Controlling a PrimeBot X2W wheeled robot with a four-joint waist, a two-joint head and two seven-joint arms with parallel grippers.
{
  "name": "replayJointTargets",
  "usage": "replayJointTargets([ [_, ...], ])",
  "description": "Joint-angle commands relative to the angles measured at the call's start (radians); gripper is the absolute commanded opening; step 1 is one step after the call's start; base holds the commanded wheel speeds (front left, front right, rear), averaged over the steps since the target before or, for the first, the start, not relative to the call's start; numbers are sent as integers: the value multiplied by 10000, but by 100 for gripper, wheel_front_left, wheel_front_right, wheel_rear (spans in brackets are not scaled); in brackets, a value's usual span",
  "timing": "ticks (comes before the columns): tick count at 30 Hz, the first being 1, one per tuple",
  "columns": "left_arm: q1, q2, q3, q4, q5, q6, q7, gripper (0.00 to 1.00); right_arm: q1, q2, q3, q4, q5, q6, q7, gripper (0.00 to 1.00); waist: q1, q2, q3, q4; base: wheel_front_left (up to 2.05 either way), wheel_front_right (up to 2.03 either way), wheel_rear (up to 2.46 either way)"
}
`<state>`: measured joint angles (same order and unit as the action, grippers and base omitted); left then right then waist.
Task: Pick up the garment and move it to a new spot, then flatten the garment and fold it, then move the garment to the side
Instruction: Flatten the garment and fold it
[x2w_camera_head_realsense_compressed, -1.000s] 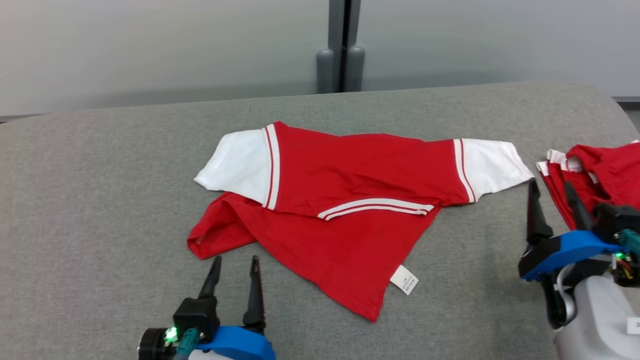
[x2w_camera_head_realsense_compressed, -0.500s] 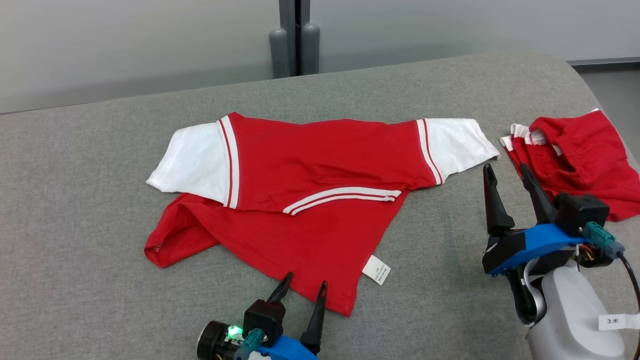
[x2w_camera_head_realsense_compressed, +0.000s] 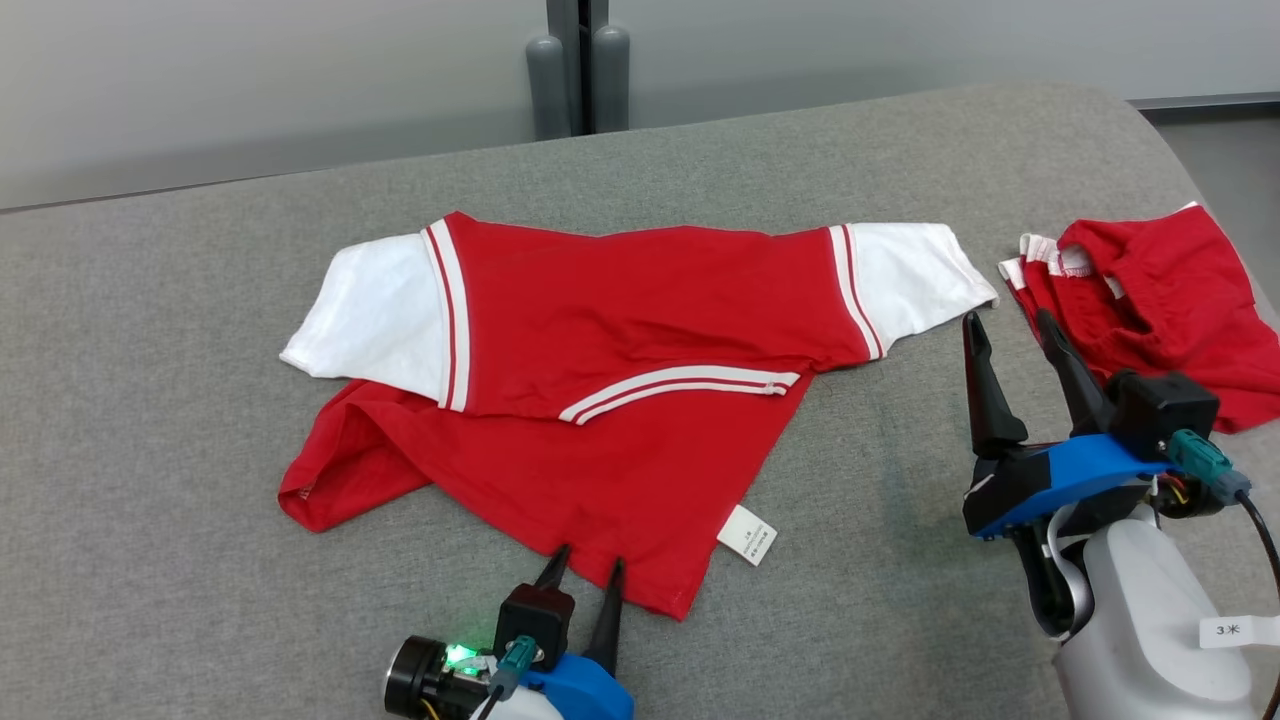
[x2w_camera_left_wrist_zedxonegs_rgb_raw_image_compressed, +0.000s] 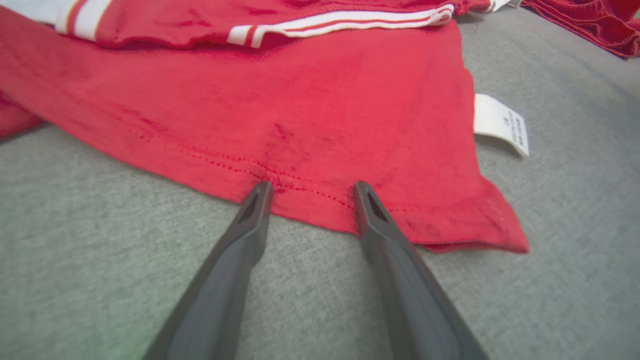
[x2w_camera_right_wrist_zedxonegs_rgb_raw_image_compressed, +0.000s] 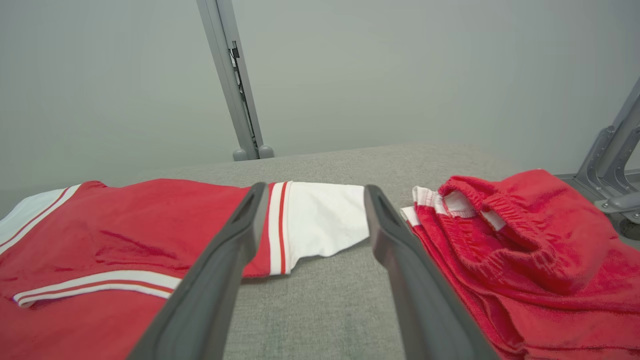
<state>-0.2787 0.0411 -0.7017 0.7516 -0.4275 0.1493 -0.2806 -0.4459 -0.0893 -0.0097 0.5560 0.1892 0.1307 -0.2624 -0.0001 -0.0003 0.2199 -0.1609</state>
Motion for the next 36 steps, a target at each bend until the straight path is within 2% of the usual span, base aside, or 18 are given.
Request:
replayJointTargets([
  [1, 103, 173, -280, 822, -224, 19, 319, 0, -95, -60, 46, -61, 52, 1, -29, 100, 1, 3, 22, 7, 0, 0, 0],
  [4, 19, 209, -645, 1511, -738, 1, 367, 0, -127, -90, 48, -78, 71, 1, -29, 100, 1, 3, 2, 43, 0, 0, 0],
  [7, -166, 244, -602, 1511, -1151, 190, 364, 0, -53, -70, -48, -86, 87, 1, -29, 100, 1, 3, -133, 168, 0, 0, 0],
  [10, -270, 294, 22, 977, -1047, 486, 234, 0, 168, -5, -162, -35, 92, 1, -29, 100, 1, 3, -375, 389, 0, 0, 0],
  [13, -50, 357, 736, 326, -679, 551, 175, 0, 408, 77, -269, 14, 119, 1, -29, 100, 1, 3, -675, 662, 0, 0, 0],
  [20, 823, 1050, 2160, -352, -124, 380, 171, 0, 1093, 280, -268, 88, 124, 1, -29, 100, 1, 3, -1390, 1253, 0, 0, 0],
  [28, 1357, 1256, 3683, -1014, 287, 550, 163, 0, 1615, 359, -104, -46, 98, 1, -29, 100, 1, 3, -1818, 1259, 0, 0, 0],
  [29, 1384, 1222, 3880, -1092, 366, 559, 163, 3, 1686, 366, -102, -80, 100, 1, -29, 100, 1, 3, -1853, 1229, 0, 0, 0],
  [30, 1403, 1197, 4028, -1155, 446, 550, 163, 18, 1760, 373, -54, -97, 127, 1, -29, 100, 1, 3, -1900, 1186, 0, 0, 0],
  [31, 1420, 1139, 4154, -1187, 534, 504, 163, 40, 1814, 377, 16, -113, 171, 1, -29, 100, 1, 3, -1929, 1152, 0, 0, 0],
  [32, 1424, 1076, 4240, -1220, 632, 461, 163, 92, 1876, 378, 96, -146, 218, 1, -29, 100, 1, 3, -1955, 1117, 0, 0, 0],
  [33, 1431, 989, 4323, -1220, 678, 423, 163, 100, 1930, 376, 168, -159, 252, 1, -29, 100, 1, 3, -1968, 1090, 0, 0, 0],
  [36, 1473, 788, 4696, -1324, 847, 385, 163, 100, 2024, 379, 531, -213, 198, 1, -29, 100, 1, 3, -1987, 1056, 0, 0, 0],
])
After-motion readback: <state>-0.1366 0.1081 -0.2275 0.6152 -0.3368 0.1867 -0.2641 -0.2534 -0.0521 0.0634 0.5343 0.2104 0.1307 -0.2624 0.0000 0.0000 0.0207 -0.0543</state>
